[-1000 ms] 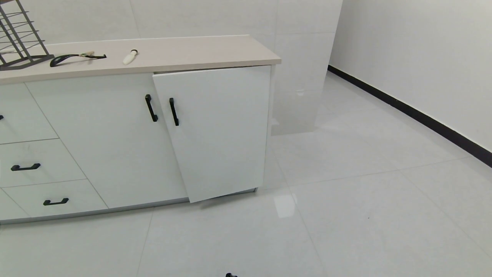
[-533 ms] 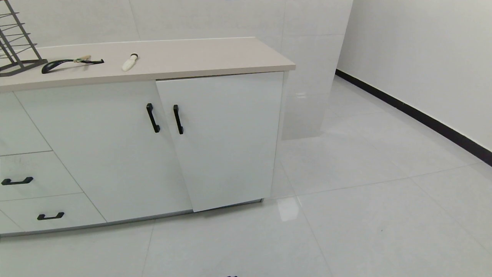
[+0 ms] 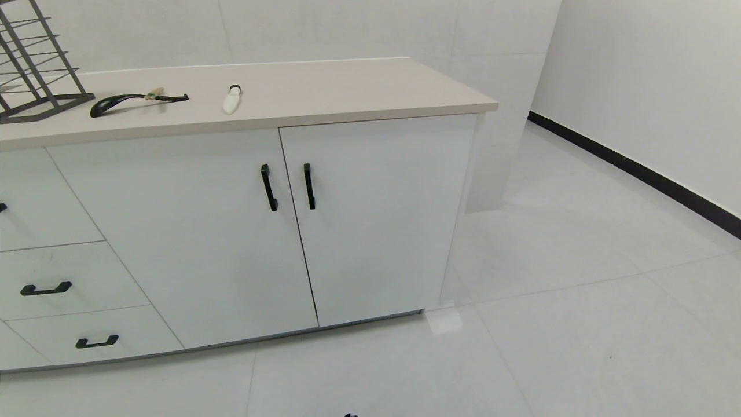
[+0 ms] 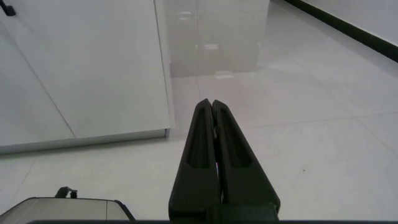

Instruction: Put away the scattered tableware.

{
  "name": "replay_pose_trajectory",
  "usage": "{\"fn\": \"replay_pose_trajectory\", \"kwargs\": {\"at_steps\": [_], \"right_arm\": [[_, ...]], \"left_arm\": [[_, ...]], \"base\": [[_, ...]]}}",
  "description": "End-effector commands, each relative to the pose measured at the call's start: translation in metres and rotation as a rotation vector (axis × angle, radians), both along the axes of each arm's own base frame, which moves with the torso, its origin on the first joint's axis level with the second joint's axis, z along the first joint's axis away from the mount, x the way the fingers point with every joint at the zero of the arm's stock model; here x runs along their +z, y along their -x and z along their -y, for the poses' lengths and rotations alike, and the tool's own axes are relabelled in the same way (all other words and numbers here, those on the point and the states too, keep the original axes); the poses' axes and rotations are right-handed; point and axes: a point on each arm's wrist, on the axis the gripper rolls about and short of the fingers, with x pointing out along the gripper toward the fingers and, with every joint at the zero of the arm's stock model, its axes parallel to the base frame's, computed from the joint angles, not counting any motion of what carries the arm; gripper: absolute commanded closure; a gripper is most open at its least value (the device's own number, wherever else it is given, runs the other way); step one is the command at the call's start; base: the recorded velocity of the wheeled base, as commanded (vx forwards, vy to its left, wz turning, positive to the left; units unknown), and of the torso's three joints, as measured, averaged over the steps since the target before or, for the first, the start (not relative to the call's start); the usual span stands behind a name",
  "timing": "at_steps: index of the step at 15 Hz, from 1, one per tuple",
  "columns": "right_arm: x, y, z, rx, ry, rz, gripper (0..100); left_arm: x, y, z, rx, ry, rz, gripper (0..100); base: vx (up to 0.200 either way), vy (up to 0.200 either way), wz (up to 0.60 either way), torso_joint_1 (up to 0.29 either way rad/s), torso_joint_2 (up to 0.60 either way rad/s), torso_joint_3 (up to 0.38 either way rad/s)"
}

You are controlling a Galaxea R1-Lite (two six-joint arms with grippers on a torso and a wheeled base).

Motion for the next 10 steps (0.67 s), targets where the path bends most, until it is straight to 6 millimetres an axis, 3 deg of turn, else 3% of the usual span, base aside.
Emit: {"fn": "replay_pose_trajectory", "kwargs": {"at_steps": [1,10], "right_arm": [[0.0001,-0.0002,0.0000,0.000,0.000,-0.003,100],[0.0001,-0.0002,0.0000,0.000,0.000,-0.003,100]], "left_arm": [[0.0000,-0.0001,0.0000,0.001,0.000,-0.001,0],[0.0000,-0.0001,0.0000,0.001,0.002,-0.001,0]], "base": [[0.000,0.200,0.00,0.007,0.00,0.002],[0.000,0.200,0.00,0.003,0.00,0.003]]}}
